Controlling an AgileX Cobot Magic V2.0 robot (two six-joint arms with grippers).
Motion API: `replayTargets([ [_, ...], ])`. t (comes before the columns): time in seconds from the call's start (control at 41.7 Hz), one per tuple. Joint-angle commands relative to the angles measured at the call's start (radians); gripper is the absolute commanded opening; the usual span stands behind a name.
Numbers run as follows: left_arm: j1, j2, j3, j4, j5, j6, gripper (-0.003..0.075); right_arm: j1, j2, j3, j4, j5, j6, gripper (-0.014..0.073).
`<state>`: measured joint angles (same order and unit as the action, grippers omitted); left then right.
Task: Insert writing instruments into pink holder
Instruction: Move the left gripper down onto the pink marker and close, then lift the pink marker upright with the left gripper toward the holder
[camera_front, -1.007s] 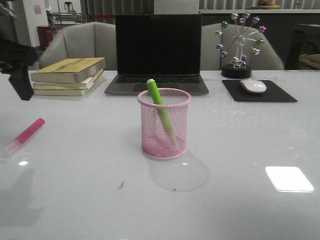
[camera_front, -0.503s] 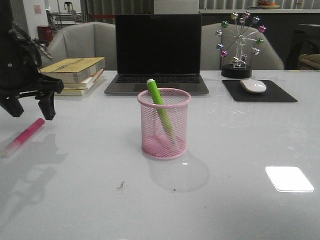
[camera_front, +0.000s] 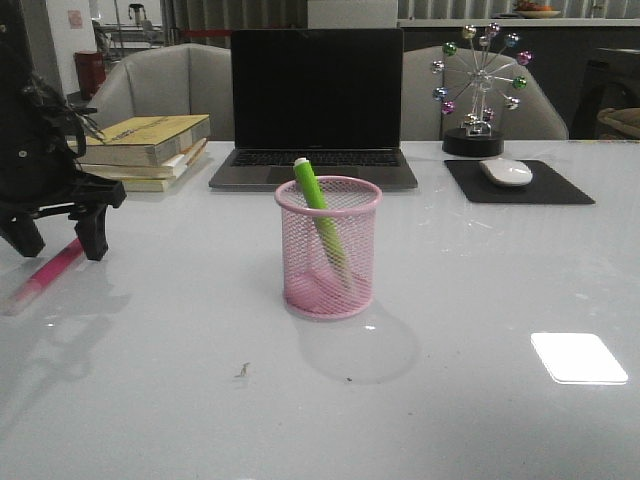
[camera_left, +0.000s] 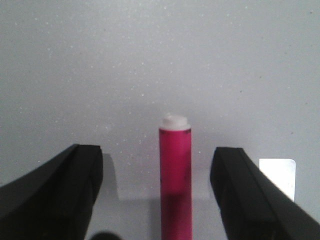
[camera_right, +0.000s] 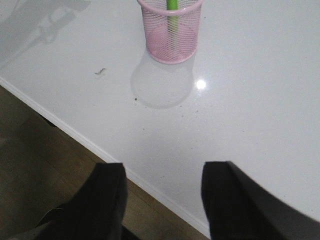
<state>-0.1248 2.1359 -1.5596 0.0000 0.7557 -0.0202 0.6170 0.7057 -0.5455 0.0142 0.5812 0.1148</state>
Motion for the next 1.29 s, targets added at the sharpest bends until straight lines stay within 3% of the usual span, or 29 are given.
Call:
replayTargets([
  [0.0, 0.002, -0.053, -0.03, -0.008, 0.016, -0.011, 0.0456, -0.003, -0.006, -0.028, -0.007, -0.064, -0.001, 0.0456],
  [0.336, 0.002, -0.053, -0.03, -0.008, 0.049, -0.011, 0.02, -0.003, -0.006, -0.028, -0.007, -0.064, -0.001, 0.0456],
  [0.551, -0.004, -0.09, -0.015, -0.008, 0.063, -0.003, 0.0096, -0.003, -0.006, -0.028, -0.007, -0.064, -0.001, 0.0456],
  [0.647, -0.027, -0.165, 0.041, -0.01, 0.022, 0.046, 0.0091, -0.003, -0.006, -0.028, -0.007, -0.062, -0.001, 0.0456],
  [1.007, -0.198, -0.571, 0.435, -0.01, -0.398, 0.049, 0.0091, -0.003, -0.006, -0.028, -0.007, -0.062, -0.001, 0.0456],
  [1.27, -0.379, -0.785, 0.732, -0.01, -0.977, 0.049, 0.0091, -0.003, -0.006, -0.028, -0.007, -0.061, -0.001, 0.0456],
])
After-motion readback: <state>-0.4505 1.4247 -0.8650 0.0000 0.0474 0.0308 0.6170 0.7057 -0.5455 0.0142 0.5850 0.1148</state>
